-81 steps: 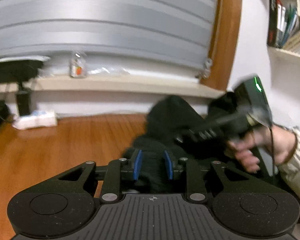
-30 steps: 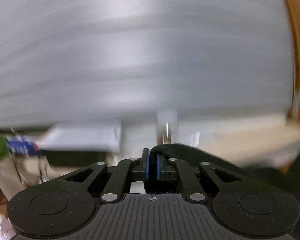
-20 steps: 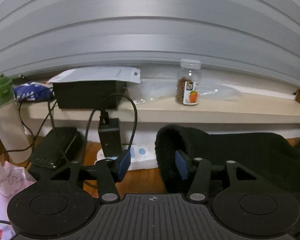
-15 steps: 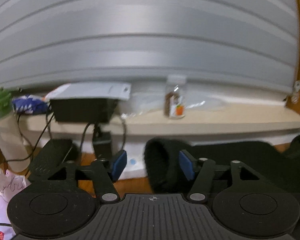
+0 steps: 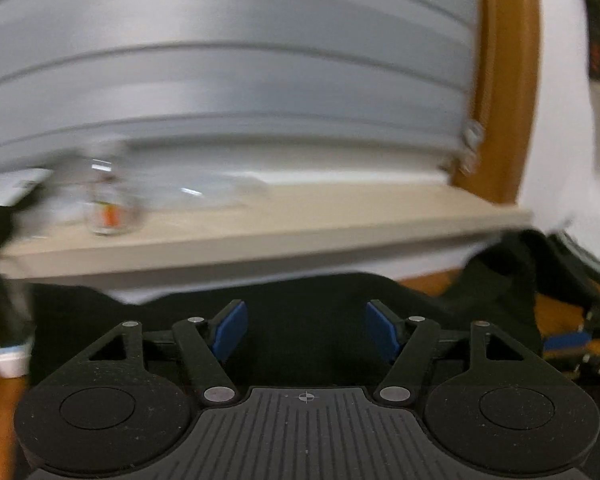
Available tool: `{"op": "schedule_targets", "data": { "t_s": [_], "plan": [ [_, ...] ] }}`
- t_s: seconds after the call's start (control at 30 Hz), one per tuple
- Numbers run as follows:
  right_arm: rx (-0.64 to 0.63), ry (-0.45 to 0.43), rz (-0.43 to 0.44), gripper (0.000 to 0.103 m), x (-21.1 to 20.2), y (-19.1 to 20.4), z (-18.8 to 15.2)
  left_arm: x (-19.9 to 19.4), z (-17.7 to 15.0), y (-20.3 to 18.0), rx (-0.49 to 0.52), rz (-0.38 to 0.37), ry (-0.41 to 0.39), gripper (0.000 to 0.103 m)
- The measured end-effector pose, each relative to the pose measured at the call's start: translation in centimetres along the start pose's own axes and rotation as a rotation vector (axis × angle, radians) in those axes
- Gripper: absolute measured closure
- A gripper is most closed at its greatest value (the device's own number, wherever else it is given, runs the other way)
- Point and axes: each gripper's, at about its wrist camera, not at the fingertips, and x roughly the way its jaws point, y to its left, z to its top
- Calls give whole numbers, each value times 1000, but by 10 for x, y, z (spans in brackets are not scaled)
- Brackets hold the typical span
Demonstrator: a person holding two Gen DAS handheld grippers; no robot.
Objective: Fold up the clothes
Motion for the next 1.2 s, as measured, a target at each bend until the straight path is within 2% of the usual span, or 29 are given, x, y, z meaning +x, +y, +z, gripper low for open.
{"op": "schedule_targets", "data": {
  "t_s": [0.17, 0.37, 0.47, 0.6, 0.83, 0.9, 1.03, 1.2],
  "plan": [
    [20, 5, -147, 66, -22, -43, -25, 43, -6, -35, 21, -107, 24, 32],
    [100, -40, -277, 63, -56, -99, -46, 73, -13, -63, 53, -157, 51, 28],
    [135, -34, -341, 61, -63, -124, -57, 83, -23, -66, 75, -157, 78, 28],
    [229, -20, -339, 61, -66, -146, -70, 86, -35, -58, 61, -156, 94, 28],
    [209, 15, -396, 58, -61, -143, -72, 81, -44, -34, 1, -169, 130, 29],
    [205, 32, -434, 57, -63, -143, -73, 76, -48, -26, 6, -175, 136, 30],
    [231, 53, -510, 57, -78, -150, -78, 66, -50, -6, -49, -209, 110, 31],
    [292, 75, -606, 57, -98, -162, -86, 69, -47, 2, -73, -248, 104, 30]
  ]
}}
